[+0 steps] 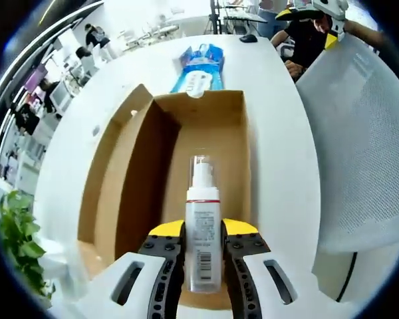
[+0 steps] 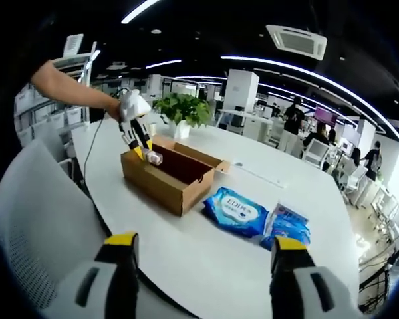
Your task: Operate the shoe box by opening the lid, removing the specified soft item, and placing it in the target area until the item is outside and the box remains undamaged.
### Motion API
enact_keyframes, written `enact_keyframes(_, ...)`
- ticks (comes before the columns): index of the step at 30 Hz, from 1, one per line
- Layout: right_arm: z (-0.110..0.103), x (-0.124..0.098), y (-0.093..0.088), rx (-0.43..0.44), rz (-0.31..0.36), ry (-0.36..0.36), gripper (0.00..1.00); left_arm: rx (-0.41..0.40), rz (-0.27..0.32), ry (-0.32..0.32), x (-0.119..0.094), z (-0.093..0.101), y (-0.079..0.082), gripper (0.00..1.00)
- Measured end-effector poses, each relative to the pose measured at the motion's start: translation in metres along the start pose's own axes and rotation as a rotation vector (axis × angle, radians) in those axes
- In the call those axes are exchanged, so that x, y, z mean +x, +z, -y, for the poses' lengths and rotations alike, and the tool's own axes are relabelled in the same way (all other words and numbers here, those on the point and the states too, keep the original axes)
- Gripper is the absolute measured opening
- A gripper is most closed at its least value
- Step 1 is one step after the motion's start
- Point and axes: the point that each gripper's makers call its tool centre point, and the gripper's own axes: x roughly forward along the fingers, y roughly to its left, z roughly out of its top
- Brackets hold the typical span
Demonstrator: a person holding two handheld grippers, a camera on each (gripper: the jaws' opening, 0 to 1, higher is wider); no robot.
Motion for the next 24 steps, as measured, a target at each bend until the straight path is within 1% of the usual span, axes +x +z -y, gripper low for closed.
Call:
enact_keyframes(2, -0.001, 0.001, 0.005, -0.006, 0.005, 0.009, 0.81, -0.005, 0.018, 0.001, -0.005, 0.002, 0.005, 0.19)
enact_keyframes(6, -0.004, 0.005, 0.011, -0.024, 0.011, 0.023, 0.81, -0.001, 0.031, 0.011, -0.011, 0.004, 0.008, 0.19)
enact_keyframes(11, -0.008, 0.01, 0.019, -0.046, 0.02, 0.046, 0.8, 0.002, 0.062, 0.025, -0.02, 0.01, 0.016, 0.19)
enact_keyframes(15, -0.014, 0.014, 0.028, -0.061, 0.041, 0.071, 0.75, 0.013, 0.095, 0.033, -0.026, 0.018, 0.026, 0.19)
enact_keyframes(17, -0.017, 0.015, 0.031, -0.067, 0.052, 0.086, 0.75, 0.025, 0.106, 0.035, -0.027, 0.021, 0.03, 0.19)
enact_keyframes(20, -0.023, 0.017, 0.039, -0.095, 0.083, 0.109, 0.71, 0.036, 0.127, 0.027, -0.03, 0.031, 0.04, 0.19)
enact_keyframes(24, -0.03, 0.019, 0.046, -0.109, 0.105, 0.135, 0.65, 0.043, 0.152, 0.02, -0.03, 0.037, 0.047, 0.19)
